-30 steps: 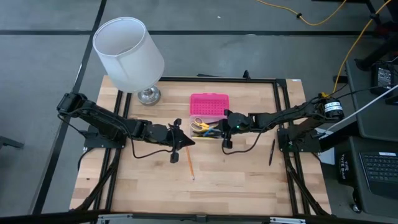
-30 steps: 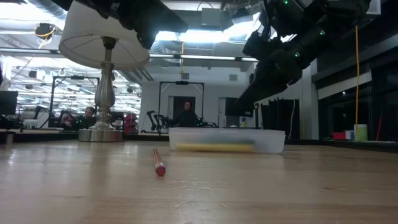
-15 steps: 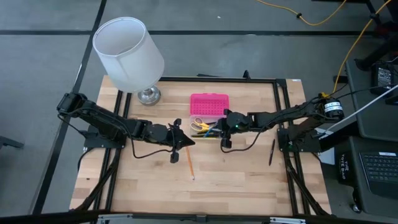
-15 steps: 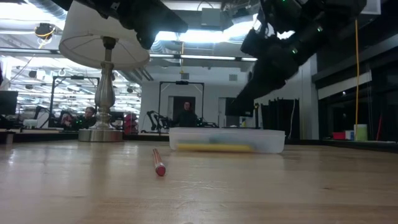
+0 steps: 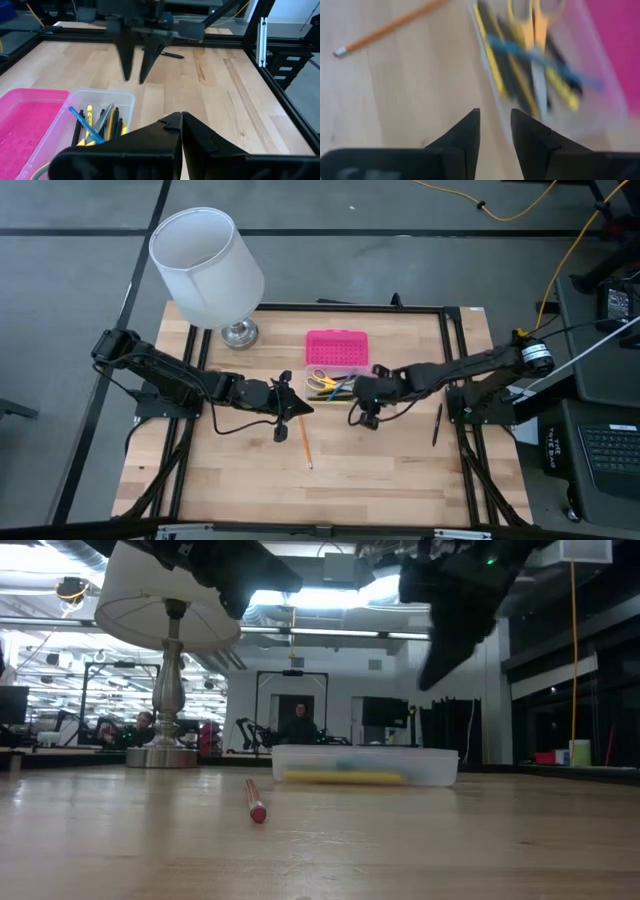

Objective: Pick & place school supplies into a supply box
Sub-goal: Put the black pen into the pink supply box

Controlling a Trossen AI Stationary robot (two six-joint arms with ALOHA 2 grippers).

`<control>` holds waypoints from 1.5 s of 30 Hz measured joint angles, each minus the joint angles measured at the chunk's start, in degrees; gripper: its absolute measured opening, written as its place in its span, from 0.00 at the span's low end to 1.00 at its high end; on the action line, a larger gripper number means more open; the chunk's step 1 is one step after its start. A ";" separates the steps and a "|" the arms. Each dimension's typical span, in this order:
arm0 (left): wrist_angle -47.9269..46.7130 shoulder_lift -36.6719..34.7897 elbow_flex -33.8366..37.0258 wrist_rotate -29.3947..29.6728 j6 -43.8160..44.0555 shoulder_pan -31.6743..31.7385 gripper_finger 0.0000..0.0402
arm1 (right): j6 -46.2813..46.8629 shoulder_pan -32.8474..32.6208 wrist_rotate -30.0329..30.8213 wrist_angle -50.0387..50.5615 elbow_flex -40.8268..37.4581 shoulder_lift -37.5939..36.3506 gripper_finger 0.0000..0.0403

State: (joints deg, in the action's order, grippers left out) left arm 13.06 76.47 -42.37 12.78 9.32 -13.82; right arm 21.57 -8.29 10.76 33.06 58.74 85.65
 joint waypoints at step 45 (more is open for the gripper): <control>0.02 0.01 0.00 -0.42 0.00 -0.01 0.01 | 78.81 -23.49 -5.51 36.66 -15.25 -16.33 0.28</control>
State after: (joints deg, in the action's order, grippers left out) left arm 13.08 76.49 -42.37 12.36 9.32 -13.83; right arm 100.39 -31.78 5.25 69.71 43.49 69.31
